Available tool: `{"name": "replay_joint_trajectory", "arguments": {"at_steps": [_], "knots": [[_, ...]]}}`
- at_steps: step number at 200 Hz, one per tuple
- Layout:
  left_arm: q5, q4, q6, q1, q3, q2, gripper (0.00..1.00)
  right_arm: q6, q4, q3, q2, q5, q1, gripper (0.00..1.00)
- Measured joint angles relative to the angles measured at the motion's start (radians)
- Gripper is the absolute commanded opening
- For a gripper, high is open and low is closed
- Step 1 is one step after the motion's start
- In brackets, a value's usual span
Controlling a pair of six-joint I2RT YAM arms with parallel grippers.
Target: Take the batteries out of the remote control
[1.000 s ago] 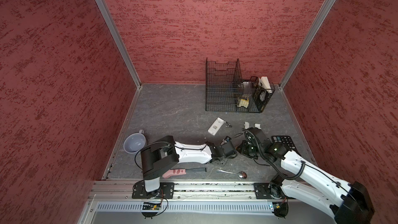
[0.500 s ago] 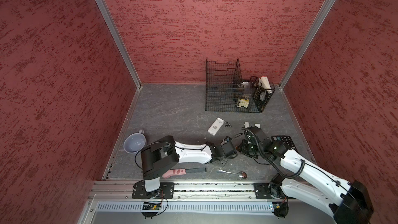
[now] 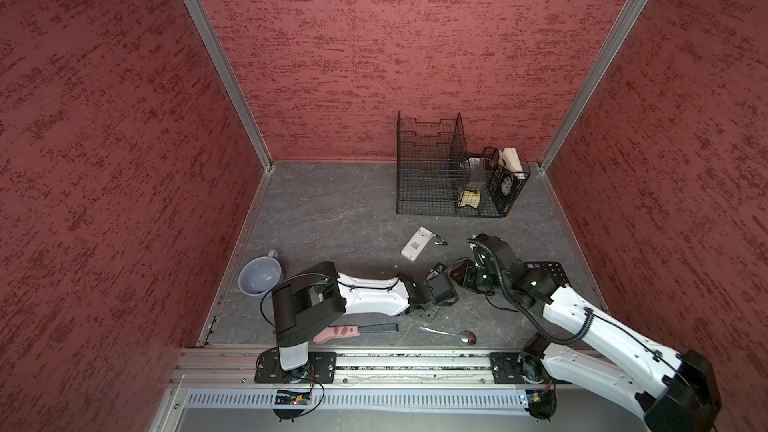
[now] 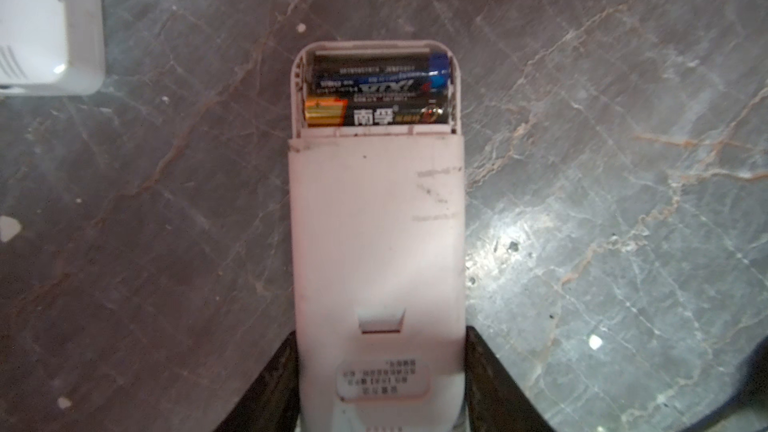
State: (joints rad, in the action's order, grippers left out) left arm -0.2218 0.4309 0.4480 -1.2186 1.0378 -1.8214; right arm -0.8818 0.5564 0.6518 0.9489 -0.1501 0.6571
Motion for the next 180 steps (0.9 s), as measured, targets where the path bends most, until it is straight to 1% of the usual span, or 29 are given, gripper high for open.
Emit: {"name": "replay_joint_trajectory", "arguments": {"at_steps": [78, 180], "knots": [[0.000, 0.000, 0.000, 0.000, 0.000, 0.000, 0.35, -0.008, 0.089, -0.007, -0.024, 0.017, 0.000, 0.00], [-0.001, 0.000, 0.000, 0.000, 0.000, 0.001, 0.35, -0.031, 0.116, -0.047, -0.050, 0.017, 0.000, 0.00]]}}
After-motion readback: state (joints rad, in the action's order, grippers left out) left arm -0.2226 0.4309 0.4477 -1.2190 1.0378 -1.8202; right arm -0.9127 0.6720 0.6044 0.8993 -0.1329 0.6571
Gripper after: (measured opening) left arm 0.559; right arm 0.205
